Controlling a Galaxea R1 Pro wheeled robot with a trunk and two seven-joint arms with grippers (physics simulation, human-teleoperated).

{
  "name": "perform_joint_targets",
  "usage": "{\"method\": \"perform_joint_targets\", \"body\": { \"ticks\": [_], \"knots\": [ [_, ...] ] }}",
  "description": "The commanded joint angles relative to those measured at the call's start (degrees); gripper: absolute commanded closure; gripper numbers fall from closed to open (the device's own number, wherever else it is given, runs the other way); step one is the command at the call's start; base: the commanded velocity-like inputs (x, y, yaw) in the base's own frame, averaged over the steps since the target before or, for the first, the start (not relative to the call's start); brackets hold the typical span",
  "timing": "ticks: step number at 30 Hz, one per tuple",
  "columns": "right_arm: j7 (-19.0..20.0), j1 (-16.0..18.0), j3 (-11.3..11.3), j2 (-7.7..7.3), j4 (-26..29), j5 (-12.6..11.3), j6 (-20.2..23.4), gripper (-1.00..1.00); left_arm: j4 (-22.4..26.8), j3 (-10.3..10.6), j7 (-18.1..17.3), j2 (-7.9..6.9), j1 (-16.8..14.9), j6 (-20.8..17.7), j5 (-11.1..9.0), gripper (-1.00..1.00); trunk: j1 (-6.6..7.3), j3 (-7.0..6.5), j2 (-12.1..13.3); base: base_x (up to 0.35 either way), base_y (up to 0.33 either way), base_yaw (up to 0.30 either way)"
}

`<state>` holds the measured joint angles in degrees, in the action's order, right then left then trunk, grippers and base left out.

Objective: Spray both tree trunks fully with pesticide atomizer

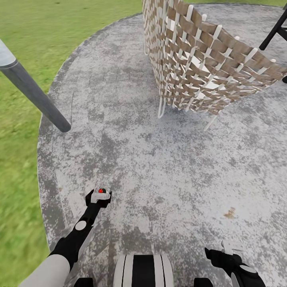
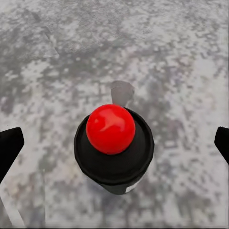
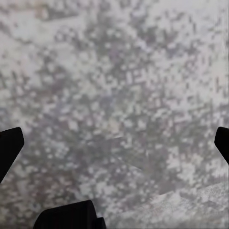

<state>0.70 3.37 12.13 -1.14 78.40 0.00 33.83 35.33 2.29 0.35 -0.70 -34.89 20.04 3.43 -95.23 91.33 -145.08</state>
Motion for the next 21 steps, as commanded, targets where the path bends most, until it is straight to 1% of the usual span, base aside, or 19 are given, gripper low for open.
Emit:
{"method": "perform_joint_targets", "body": {
  "ticks": [1, 11, 21],
  "knots": [
    [0.0, 0.0, 0.0, 0.00, 0.0, 0.0, 0.0, -1.00, 0.0, 0.0, 0.0, 0.00, 0.0, 0.0, 0.0, -1.00, 0.00, 0.09, 0.0, 0.000, 0.000, 0.000],
    [0.0, 0.0, 0.0, 0.00, 0.0, 0.0, 0.0, -1.00, 0.0, -0.1, -0.1, -0.08, 0.0, 0.1, 0.1, -1.00, 0.00, 0.97, 0.0, 0.000, 0.000, 0.000],
    [0.0, 0.0, 0.0, 0.00, 0.0, 0.0, 0.0, -1.00, 0.0, -0.1, 0.0, -0.09, 0.0, 0.1, 0.1, -1.00, 0.00, 1.09, 0.0, 0.022, 0.019, 0.000]
  ]
}}
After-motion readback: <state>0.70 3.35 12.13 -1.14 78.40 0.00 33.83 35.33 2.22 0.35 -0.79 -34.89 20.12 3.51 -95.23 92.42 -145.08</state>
